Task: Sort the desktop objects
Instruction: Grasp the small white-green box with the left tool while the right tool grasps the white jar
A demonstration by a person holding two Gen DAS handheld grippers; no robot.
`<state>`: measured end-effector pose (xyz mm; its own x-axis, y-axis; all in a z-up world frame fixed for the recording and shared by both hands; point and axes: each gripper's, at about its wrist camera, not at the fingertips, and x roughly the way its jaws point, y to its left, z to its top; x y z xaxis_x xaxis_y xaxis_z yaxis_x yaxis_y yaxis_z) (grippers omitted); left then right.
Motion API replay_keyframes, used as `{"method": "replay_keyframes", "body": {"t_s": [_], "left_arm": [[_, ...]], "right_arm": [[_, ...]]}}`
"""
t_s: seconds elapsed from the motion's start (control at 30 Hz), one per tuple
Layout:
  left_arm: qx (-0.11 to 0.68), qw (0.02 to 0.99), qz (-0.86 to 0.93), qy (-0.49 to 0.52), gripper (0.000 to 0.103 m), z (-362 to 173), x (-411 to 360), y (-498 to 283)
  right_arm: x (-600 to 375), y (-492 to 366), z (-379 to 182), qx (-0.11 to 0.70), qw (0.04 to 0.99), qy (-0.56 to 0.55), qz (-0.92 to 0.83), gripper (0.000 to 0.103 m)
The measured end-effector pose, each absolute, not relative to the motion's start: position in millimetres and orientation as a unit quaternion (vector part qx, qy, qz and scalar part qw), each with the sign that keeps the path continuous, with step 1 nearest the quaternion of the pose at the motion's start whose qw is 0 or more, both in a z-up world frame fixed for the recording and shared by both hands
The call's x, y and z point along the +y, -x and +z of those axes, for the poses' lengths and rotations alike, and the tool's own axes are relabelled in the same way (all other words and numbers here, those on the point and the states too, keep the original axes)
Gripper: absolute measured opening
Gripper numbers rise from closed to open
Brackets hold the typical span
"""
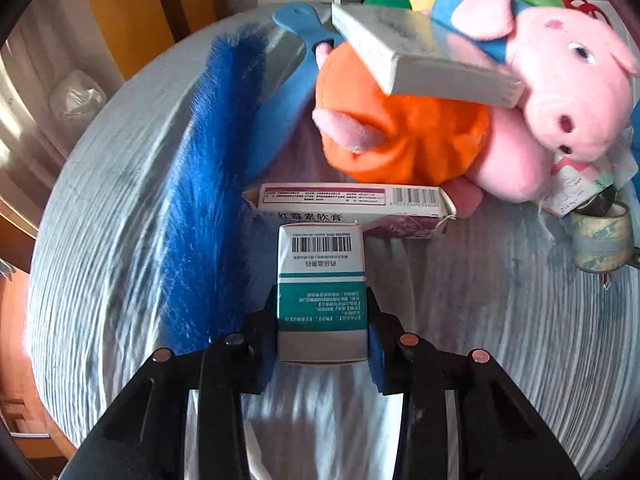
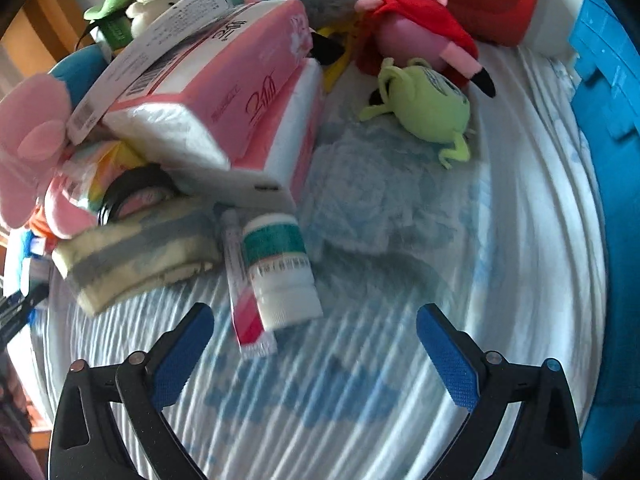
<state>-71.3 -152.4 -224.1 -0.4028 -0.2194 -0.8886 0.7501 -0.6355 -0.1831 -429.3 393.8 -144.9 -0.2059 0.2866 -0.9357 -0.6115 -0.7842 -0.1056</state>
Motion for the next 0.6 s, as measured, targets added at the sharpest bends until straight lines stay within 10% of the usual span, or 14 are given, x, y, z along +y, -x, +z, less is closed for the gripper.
{"method": "replay_keyframes", "body": {"t_s": [0.17, 0.23, 0.6], "left_arm": [[0.303, 0.302, -0.799, -0.422, 0.036, -202, -135, 65], [0.297, 0.297, -0.809, -0.410, 0.036, -191, -119, 63], [0.249, 0.303, -0.848, -0.355, 0.036, -128, -68, 62]], "right_arm": [[395, 440, -156, 0.132, 0.284, 0.576, 0.755, 0.060], [393, 438, -152, 0.137, 0.284, 0.570, 0.759, 0.034], [350, 379, -75, 0.126, 0.267, 0.499, 0.815, 0.034]]}}
